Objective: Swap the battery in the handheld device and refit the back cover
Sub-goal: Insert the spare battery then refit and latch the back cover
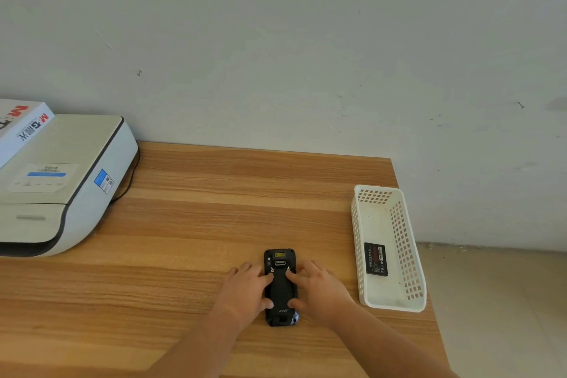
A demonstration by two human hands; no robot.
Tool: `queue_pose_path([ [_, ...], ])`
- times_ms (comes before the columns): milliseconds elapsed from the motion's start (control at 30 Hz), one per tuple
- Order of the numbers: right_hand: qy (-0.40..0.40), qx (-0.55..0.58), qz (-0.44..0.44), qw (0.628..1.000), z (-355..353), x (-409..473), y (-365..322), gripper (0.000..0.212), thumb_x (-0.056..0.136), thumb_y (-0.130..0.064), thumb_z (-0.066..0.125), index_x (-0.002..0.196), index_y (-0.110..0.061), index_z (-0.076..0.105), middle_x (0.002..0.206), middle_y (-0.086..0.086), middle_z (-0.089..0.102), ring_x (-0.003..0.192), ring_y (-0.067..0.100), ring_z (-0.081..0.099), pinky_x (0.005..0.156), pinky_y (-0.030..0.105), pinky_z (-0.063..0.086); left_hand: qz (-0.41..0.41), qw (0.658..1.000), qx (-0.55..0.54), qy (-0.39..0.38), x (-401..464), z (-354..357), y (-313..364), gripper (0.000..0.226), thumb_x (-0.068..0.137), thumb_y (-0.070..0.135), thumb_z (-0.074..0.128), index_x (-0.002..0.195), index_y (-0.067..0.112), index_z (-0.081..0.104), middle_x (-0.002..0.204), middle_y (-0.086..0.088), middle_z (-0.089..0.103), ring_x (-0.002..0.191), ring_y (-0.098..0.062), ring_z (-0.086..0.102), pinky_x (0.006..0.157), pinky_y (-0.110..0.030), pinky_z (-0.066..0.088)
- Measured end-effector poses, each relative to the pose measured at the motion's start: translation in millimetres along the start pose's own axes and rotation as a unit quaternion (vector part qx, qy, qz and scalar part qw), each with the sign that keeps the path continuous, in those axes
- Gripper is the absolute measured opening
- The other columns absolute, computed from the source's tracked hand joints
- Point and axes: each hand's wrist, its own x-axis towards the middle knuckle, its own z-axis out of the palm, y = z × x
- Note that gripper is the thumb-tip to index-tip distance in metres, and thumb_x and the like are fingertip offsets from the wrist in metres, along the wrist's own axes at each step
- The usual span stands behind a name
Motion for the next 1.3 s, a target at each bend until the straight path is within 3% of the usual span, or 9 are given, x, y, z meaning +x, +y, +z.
queue_pose_path([
  [533, 0.011, 0.029, 0.054, 0.998, 2.0, -1.0, -1.8, 0.068, 0.092, -0.053, 0.052, 0.15, -0.029, 0.028, 0.15, -0.007, 0.034, 0.138, 0.017, 0.025, 0.114, 0.038, 0.026, 0.005, 1.0, 0.01, 0.018, 6.4, -7.0, -2.0, 0.064, 0.093, 0.049, 0.055, 0.149, 0.027, 0.033, 0.144, 0.004, 0.045, 0.137, -0.018, 0.032, 0.112, -0.041, 0.021],
  [867, -0.008, -0.012, 0.059, 0.998, 1.4, -1.6, -5.5, 0.072, 0.089, -0.055, 0.055, 0.15, -0.028, 0.028, 0.151, -0.004, 0.032, 0.141, 0.019, 0.022, 0.114, 0.041, 0.026, 0.013, 0.998, 0.053, 0.007, 5.2, -3.1, -2.3, 0.065, 0.094, 0.05, 0.052, 0.15, 0.024, 0.03, 0.143, 0.003, 0.047, 0.134, -0.021, 0.032, 0.107, -0.043, 0.026],
  [1300, -0.002, 0.009, 0.065, 0.998, 2.0, -5.0, -6.6, 0.072, 0.089, -0.053, 0.056, 0.151, -0.028, 0.028, 0.152, -0.006, 0.031, 0.141, 0.016, 0.021, 0.116, 0.039, 0.023, 0.009, 1.0, 0.0, 0.009, 1.6, 1.7, -6.8, 0.068, 0.092, 0.054, 0.053, 0.151, 0.032, 0.026, 0.148, 0.006, 0.041, 0.139, -0.018, 0.027, 0.112, -0.042, 0.024],
])
